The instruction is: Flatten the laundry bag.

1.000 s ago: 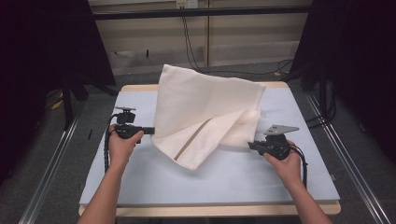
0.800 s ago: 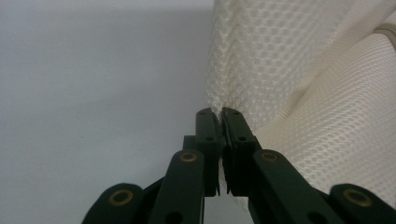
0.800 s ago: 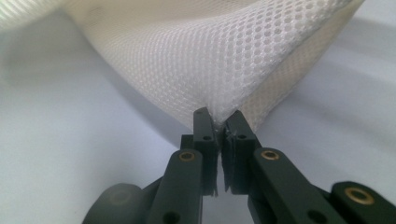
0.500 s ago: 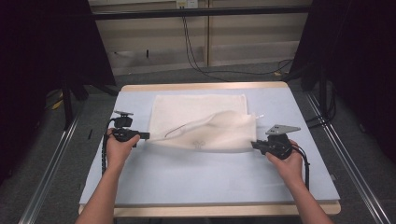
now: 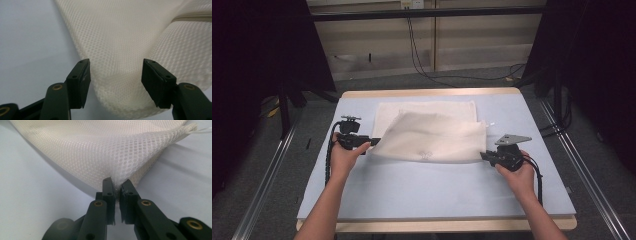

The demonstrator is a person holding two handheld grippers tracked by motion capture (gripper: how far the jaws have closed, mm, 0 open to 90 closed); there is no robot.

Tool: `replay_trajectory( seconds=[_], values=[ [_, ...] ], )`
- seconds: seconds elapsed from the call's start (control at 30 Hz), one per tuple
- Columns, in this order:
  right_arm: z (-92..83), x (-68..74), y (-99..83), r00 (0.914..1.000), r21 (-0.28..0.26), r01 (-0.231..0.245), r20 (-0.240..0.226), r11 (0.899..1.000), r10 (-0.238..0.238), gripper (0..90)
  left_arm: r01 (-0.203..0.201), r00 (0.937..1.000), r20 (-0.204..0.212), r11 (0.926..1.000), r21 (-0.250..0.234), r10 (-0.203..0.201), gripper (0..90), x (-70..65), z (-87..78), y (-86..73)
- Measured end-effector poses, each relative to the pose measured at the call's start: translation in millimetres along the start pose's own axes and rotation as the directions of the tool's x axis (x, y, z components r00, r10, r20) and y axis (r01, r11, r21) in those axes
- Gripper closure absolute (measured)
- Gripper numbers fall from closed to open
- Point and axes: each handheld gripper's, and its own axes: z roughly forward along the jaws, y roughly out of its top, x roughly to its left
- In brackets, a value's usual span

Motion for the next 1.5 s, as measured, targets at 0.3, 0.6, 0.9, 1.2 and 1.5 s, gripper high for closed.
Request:
replay_trajectory(
  seconds=[0.3,0.6,0.9,1.2,1.5],
  values=[
    [1.4,1.8,-1.4,0.9999,0.011,-0.007,0.012,1.000,0.007,83.0,-0.107,0.9921,0.075,0.9897,0.095,0.100,39.4,-17.8,8.7,-8.1],
    [1.8,4.3,-2.9,0.9998,0.023,-0.003,0.019,1.000,0.002,82.9,-0.115,0.9907,0.088,0.9837,0.138,0.104,46.5,-21.0,15.9,-24.8],
    [4.1,6.7,-5.3,0.9994,0.027,-0.023,0.025,0.999,0.023,83.0,-0.169,0.9856,0.033,0.9747,0.146,0.166,60.8,-32.1,20.7,-42.9],
    [5.0,7.5,-5.1,0.9985,0.023,-0.013,0.054,1.000,0.011,85.2,-0.171,0.9840,-0.021,0.9722,0.160,0.177,87.9,-35.4,15.9,-41.0],
    [2.6,2.9,1.5,0.9982,-0.010,-0.004,0.059,1.000,0.004,85.0,-0.117,0.9925,0.050,0.9847,0.129,0.112,88.5,-18.4,2.6,-42.4]
  ],
)
